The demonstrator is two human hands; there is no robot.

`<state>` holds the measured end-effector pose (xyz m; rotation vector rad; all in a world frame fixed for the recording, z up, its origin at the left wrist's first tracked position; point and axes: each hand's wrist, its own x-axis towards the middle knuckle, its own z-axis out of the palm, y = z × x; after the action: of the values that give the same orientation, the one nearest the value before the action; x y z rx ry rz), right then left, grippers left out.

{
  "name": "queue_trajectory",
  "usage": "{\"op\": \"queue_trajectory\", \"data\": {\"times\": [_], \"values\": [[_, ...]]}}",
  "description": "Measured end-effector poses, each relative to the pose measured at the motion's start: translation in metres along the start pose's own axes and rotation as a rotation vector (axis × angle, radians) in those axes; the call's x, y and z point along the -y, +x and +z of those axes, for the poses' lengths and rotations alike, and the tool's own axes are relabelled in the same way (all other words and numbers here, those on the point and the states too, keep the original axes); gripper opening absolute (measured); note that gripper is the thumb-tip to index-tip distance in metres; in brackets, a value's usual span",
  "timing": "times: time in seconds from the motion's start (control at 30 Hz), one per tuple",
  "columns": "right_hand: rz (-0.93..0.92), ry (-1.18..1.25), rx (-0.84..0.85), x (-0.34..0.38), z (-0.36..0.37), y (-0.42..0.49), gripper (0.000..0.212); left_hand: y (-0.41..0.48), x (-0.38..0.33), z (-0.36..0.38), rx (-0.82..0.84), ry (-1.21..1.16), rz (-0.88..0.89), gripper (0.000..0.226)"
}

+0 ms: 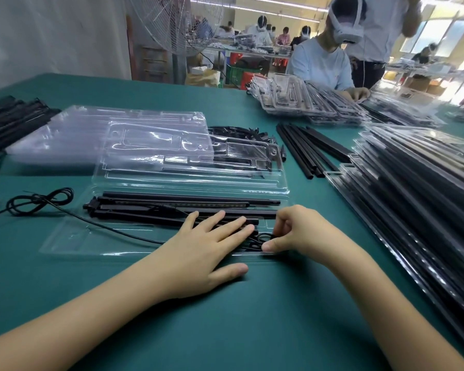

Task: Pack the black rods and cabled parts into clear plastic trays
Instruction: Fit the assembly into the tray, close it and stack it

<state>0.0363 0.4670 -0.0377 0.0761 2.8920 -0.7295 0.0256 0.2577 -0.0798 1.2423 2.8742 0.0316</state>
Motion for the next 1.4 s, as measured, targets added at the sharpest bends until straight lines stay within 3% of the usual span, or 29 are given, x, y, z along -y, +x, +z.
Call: {"op": "queue_trajectory", "data": {"times": [0.13,0.37,0.93,1.4], "values": [[-0.031,0.010,-0.020,-0.002,0.002,0.001,0.035,0.000,-0.002,-0.004,0.051,-0.035,0.022,0.051],[-0.069,0.121,0.115,-0.008,-0.013,0.000,0.018,0.001,-0.003,-0.005,0.052,-0.040,0.016,0.055],[-0.050,0.159,0.311,-0.011,-0.027,0.012,0.022,0.004,-0.009,0.002,-0.003,-0.070,-0.011,0.050],[-0.126,0.049,0.210,-0.015,-0.019,0.015,0.019,0.004,-0.008,-0.002,0.060,-0.039,0.014,0.061]]}}
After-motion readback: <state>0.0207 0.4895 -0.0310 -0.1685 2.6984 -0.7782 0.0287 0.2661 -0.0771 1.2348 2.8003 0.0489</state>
